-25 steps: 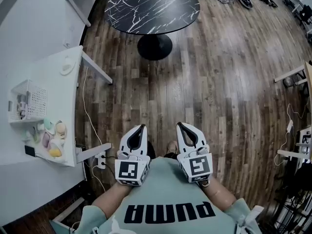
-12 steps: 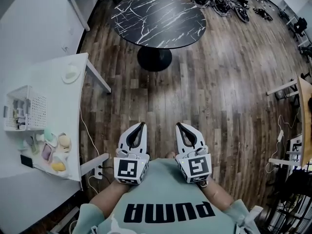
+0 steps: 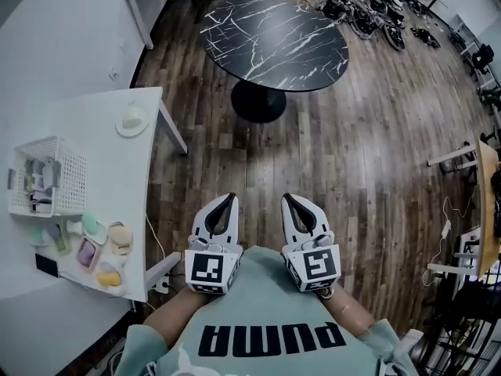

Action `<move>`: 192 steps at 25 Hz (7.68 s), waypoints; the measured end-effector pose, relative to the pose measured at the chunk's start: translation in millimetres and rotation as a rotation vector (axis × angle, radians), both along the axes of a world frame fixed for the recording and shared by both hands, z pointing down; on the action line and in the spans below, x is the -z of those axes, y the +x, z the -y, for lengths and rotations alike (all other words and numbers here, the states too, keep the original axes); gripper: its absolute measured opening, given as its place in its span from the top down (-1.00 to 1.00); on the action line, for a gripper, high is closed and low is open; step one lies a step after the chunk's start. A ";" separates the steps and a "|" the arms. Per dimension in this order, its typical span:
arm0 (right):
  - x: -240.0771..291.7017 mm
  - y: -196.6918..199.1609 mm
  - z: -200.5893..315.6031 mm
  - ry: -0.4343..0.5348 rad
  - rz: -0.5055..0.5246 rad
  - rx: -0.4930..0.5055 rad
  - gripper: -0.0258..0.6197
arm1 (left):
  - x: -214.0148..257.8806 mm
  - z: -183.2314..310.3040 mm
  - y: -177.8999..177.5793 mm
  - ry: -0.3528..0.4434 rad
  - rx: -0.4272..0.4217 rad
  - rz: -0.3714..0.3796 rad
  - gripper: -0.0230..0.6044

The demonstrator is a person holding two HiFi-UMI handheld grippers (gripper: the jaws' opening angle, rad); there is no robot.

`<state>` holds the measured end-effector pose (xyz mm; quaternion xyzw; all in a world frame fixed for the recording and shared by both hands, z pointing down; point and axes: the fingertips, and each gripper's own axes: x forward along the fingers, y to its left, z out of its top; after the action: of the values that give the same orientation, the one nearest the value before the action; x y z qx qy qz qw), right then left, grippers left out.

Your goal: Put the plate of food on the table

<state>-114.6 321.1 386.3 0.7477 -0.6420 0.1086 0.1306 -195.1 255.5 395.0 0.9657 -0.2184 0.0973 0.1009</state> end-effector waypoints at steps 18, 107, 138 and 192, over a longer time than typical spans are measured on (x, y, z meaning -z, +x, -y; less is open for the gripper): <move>-2.2 -39.6 77.6 -0.009 -0.013 0.127 0.90 | -10.7 64.8 -49.8 -0.022 0.138 -0.004 0.91; -59.8 -74.7 515.7 -0.156 0.044 0.636 0.90 | -57.0 453.4 -122.8 -0.164 0.676 0.072 0.91; -181.6 -121.4 568.4 -0.475 0.179 0.818 0.90 | -193.7 468.4 -196.2 -0.619 0.806 0.077 0.80; -233.1 -128.2 544.5 -0.761 0.714 0.609 0.80 | -228.4 457.9 -189.9 -0.909 0.798 -0.109 0.78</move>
<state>-242.8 -223.4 619.4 0.3483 -0.7474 0.5327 0.1906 -385.0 -202.4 623.4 0.6731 -0.4948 0.0857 0.5429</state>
